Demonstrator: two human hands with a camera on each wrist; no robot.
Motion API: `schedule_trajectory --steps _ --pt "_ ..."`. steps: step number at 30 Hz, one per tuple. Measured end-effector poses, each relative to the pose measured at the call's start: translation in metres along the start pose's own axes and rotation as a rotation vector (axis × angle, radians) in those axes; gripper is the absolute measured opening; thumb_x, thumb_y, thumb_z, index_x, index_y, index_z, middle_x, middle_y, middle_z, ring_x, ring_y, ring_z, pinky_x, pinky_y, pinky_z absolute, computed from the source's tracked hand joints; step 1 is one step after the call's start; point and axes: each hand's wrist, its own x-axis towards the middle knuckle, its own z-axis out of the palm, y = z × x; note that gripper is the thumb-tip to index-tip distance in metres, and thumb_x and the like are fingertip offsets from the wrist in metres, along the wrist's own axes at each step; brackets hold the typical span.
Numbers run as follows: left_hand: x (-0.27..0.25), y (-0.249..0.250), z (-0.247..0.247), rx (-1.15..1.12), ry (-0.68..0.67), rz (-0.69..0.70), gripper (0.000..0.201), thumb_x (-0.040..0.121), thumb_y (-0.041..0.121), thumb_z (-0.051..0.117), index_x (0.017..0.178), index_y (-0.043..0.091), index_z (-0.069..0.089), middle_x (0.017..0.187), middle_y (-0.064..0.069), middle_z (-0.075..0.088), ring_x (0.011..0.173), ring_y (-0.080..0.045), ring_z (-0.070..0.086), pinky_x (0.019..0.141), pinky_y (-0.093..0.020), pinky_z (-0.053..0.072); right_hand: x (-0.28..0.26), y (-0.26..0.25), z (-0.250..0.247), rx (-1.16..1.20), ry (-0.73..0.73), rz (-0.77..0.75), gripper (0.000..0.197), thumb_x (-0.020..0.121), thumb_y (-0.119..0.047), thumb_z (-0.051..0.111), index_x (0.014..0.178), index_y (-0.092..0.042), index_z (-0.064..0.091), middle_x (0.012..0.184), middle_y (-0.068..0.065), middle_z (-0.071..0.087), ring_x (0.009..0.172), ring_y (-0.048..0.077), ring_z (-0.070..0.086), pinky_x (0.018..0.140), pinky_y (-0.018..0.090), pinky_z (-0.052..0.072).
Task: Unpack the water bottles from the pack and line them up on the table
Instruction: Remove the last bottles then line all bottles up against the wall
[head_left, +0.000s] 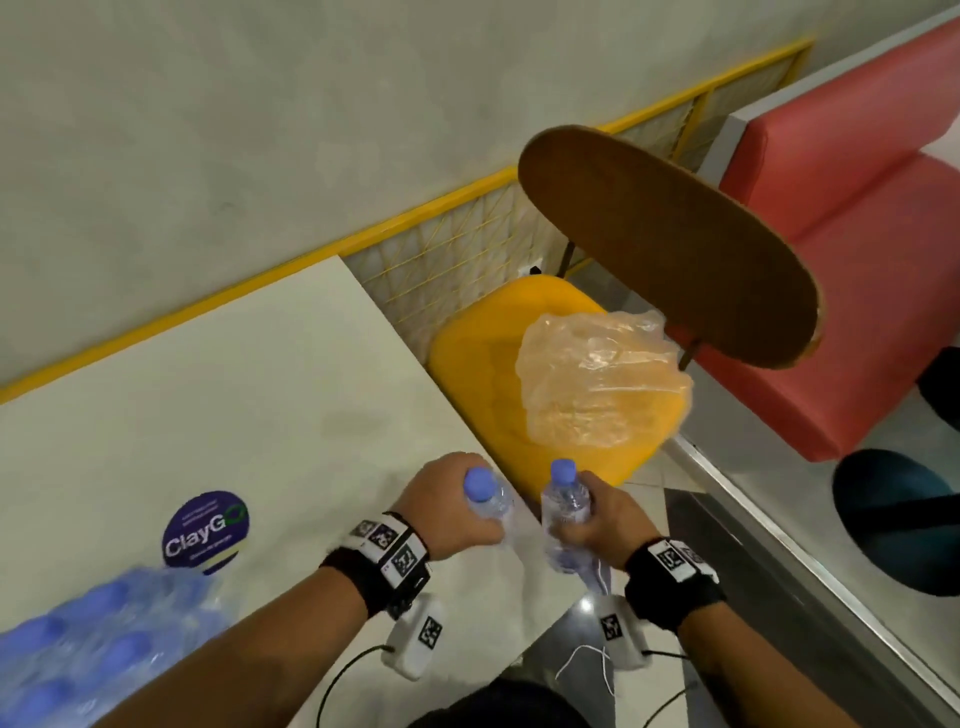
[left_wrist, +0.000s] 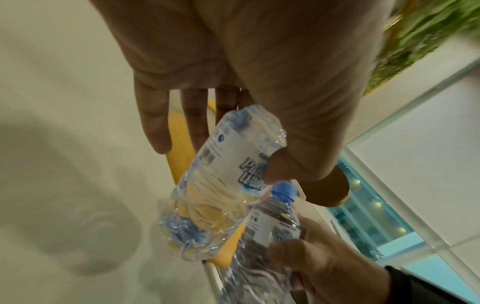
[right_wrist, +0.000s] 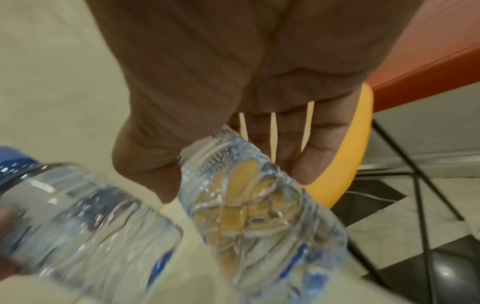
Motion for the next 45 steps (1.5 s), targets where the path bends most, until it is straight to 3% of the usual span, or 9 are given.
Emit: schedule_trajectory --steps 4,8,12,16,19,23,30,39,45 --pt "-0.068 -0.044 -0.06 0.057 0.163 -0.015 0.042 0.057 0.039 0.078 0.092 0.03 0.057 0.083 0.01 0.066 0.074 -0.01 0.063 0.069 -0.031 0.054 -0.021 -0.056 0.073 0.098 -0.055 -0.19 0.058 0.064 -0.039 0.081 0.116 -0.036 0.054 0.099 -0.013 0.07 0.088 -0.002 0.065 0.074 0.019 0.048" --pt "-0.124 -0.095 -0.113 0.122 0.305 -0.072 0.043 0.06 0.033 0.081 0.095 0.034 0.055 0.092 0.012 0.062 0.082 -0.008 0.06 0.074 -0.027 0.051 -0.032 -0.112 0.148 0.06 -0.156 -0.305 0.062 0.059 -0.038 0.084 0.114 -0.037 0.055 0.098 -0.016 0.069 0.084 0.002 0.065 0.074 0.021 0.052" --pt "-0.159 -0.143 -0.145 0.235 0.312 -0.157 0.04 0.061 0.034 0.078 0.092 0.037 0.052 0.091 0.01 0.061 0.083 -0.017 0.061 0.077 -0.035 0.053 -0.038 -0.157 0.218 0.017 -0.213 -0.409 0.063 0.058 -0.037 0.085 0.113 -0.035 0.053 0.102 -0.015 0.065 0.088 0.008 0.062 0.08 0.024 0.051" --pt "-0.177 -0.177 -0.163 0.382 0.293 -0.241 0.041 0.063 0.039 0.075 0.098 0.035 0.053 0.091 0.009 0.063 0.081 -0.022 0.061 0.076 -0.035 0.053 -0.045 -0.194 0.265 -0.053 -0.224 -0.459 0.056 0.061 -0.034 0.081 0.108 -0.033 0.05 0.097 -0.008 0.067 0.086 0.021 0.063 0.078 0.037 0.055" --pt "-0.18 -0.193 -0.167 0.487 0.262 -0.261 0.045 0.064 0.041 0.075 0.101 0.033 0.051 0.089 0.008 0.059 0.078 -0.022 0.058 0.073 -0.032 0.049 -0.043 -0.218 0.29 -0.135 -0.206 -0.438 0.042 0.067 -0.03 0.077 0.102 -0.027 0.053 0.096 -0.001 0.069 0.085 0.026 0.065 0.076 0.038 0.055" --pt "-0.174 -0.207 -0.168 0.484 0.229 -0.271 0.044 0.065 0.034 0.074 0.103 0.031 0.054 0.094 0.007 0.061 0.082 -0.022 0.059 0.075 -0.035 0.049 -0.034 -0.233 0.313 -0.23 -0.16 -0.399 0.03 0.073 -0.033 0.07 0.097 -0.03 0.053 0.093 -0.005 0.068 0.082 0.021 0.065 0.073 0.032 0.055" --pt "-0.163 -0.223 -0.167 0.501 0.127 -0.286 0.038 0.066 0.04 0.068 0.095 0.042 0.044 0.099 0.005 0.061 0.081 -0.024 0.061 0.08 -0.044 0.055 -0.026 -0.244 0.333 -0.259 -0.162 -0.353 0.037 0.072 -0.04 0.074 0.102 -0.027 0.056 0.097 -0.005 0.069 0.084 0.02 0.066 0.077 0.031 0.054" --pt "-0.16 -0.238 -0.171 0.41 0.126 -0.259 0.037 0.078 0.042 0.064 0.114 0.039 0.056 0.118 0.005 0.058 0.096 -0.022 0.061 0.085 -0.044 0.058 -0.018 -0.249 0.329 -0.244 -0.161 -0.326 0.044 0.074 -0.031 0.075 0.114 -0.026 0.058 0.104 -0.005 0.071 0.09 0.017 0.067 0.076 0.022 0.049" --pt "-0.163 -0.241 -0.168 0.435 0.139 -0.263 0.044 0.085 0.041 0.063 0.127 0.035 0.053 0.124 0.001 0.056 0.102 -0.027 0.063 0.087 -0.046 0.057 -0.018 -0.252 0.328 -0.288 -0.189 -0.326 0.046 0.075 -0.036 0.075 0.117 -0.025 0.057 0.107 -0.003 0.07 0.095 0.02 0.067 0.078 0.021 0.046"
